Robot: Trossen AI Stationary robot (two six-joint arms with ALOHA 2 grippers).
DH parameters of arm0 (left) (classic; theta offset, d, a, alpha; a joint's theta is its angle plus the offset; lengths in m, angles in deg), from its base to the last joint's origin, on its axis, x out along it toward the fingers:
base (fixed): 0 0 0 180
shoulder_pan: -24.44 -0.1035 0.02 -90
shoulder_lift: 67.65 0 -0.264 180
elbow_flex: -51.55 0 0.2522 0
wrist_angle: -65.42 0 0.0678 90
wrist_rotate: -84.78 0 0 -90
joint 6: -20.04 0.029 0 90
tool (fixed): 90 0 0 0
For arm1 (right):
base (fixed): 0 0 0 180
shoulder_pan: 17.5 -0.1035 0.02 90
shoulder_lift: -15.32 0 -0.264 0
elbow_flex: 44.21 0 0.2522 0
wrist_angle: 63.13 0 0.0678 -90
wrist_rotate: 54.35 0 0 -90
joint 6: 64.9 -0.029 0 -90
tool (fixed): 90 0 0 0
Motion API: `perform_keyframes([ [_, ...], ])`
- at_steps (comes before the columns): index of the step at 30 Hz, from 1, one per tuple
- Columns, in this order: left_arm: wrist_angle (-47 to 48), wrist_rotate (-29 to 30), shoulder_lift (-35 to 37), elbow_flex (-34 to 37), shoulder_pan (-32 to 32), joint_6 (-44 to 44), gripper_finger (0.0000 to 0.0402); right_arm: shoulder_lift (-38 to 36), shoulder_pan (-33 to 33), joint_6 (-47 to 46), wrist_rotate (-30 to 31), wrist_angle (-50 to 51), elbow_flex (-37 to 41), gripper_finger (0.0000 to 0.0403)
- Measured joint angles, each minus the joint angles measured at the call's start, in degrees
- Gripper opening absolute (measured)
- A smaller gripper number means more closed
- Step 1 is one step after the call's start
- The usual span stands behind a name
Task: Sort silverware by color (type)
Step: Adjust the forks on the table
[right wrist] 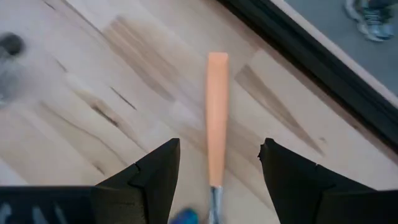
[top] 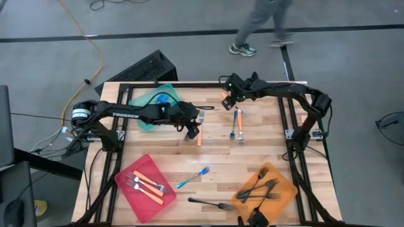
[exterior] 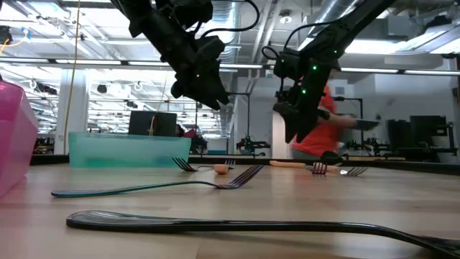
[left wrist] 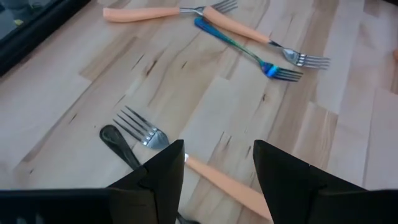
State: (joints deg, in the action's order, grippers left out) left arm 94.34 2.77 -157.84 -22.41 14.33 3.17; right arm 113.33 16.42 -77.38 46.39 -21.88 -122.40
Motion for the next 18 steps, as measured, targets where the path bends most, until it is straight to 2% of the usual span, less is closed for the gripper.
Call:
perform_keyframes([
  [2, -0.12, -0.04, 0.0, 0.0, 0.0, 0.17, 0.0176, 0.62, -0.91, -0.16, 2.7, -0.27, -0.09, 0.0243],
  [13, -0.94, 0.01, 0.0, 0.04, 0.0, 1.38, 0.0176, 3.74, -1.69, -2.72, 2.9, 2.25, -0.09, 0.0243],
  [18, -1.18, 0.04, 0.0, 0.04, 0.0, 1.45, 0.0176, 4.9, -2.33, -2.68, 4.81, 3.73, -0.07, 0.0243],
])
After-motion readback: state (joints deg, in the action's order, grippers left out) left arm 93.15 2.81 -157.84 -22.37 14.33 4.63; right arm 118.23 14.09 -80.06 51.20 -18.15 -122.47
